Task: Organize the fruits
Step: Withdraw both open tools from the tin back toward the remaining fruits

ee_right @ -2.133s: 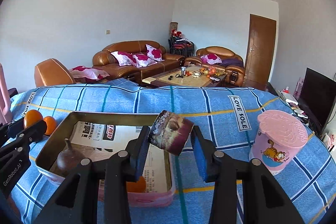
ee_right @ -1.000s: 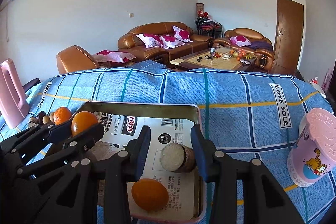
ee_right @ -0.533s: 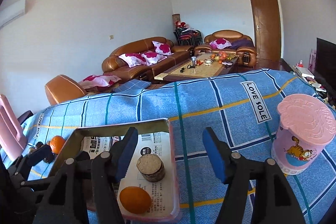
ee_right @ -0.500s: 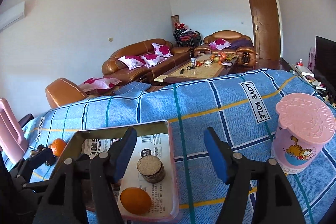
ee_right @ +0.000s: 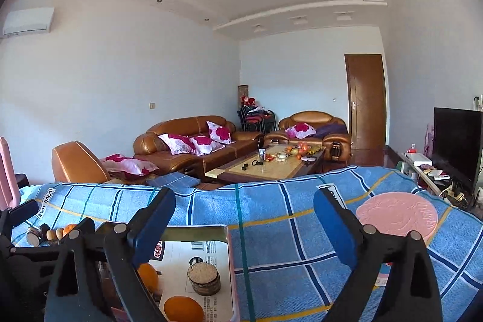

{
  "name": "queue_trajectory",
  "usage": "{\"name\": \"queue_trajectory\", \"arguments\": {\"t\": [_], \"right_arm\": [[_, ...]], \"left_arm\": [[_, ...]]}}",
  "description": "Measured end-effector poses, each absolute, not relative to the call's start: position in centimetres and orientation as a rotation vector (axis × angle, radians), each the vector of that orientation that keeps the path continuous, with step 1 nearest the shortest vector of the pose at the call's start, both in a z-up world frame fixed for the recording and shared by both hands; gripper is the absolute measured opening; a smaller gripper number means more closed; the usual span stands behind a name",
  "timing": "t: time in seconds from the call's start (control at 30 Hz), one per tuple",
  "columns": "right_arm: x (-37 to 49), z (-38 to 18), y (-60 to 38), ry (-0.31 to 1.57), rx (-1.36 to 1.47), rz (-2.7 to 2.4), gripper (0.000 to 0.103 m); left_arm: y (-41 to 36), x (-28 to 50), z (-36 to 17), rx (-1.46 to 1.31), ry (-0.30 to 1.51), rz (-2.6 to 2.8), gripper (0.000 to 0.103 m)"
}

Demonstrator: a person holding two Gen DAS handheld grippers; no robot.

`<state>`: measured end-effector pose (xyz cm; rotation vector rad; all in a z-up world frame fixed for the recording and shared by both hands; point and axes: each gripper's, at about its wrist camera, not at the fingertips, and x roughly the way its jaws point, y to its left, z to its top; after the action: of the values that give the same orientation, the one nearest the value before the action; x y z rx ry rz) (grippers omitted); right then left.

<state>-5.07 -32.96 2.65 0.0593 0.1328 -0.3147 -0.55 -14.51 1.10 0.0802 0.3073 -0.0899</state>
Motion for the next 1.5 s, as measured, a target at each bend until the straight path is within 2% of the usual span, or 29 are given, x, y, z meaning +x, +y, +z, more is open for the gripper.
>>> {"name": "queue_trajectory", "arguments": {"t": [0.43,0.7,0.93,1.5], "right_arm": [[-5.9,2.4,-32.5,0.151,0.068,-0.394,0.094],[-6.0,1.8,-32.0,0.229,0.128,-0.342,0.094],[-6.1,1.5,-30.0,0.282,0.054,-0.366,0.094],[-5.4,1.2,-27.0,0.35,0.105,-0.347,0.094]], "left_arm": [[-13.2,-1.9,1.1,0.03,0.324,-0.146,0.103],[-13.3,-2.2,1.0,0.032,0.346,-0.21,0.103],[-13.0,-2.6,0.8,0.052,0.377,-0.201,0.103],[-6.9,-0.6,0.4,0.017,0.439,-0.106,0.103]]}}
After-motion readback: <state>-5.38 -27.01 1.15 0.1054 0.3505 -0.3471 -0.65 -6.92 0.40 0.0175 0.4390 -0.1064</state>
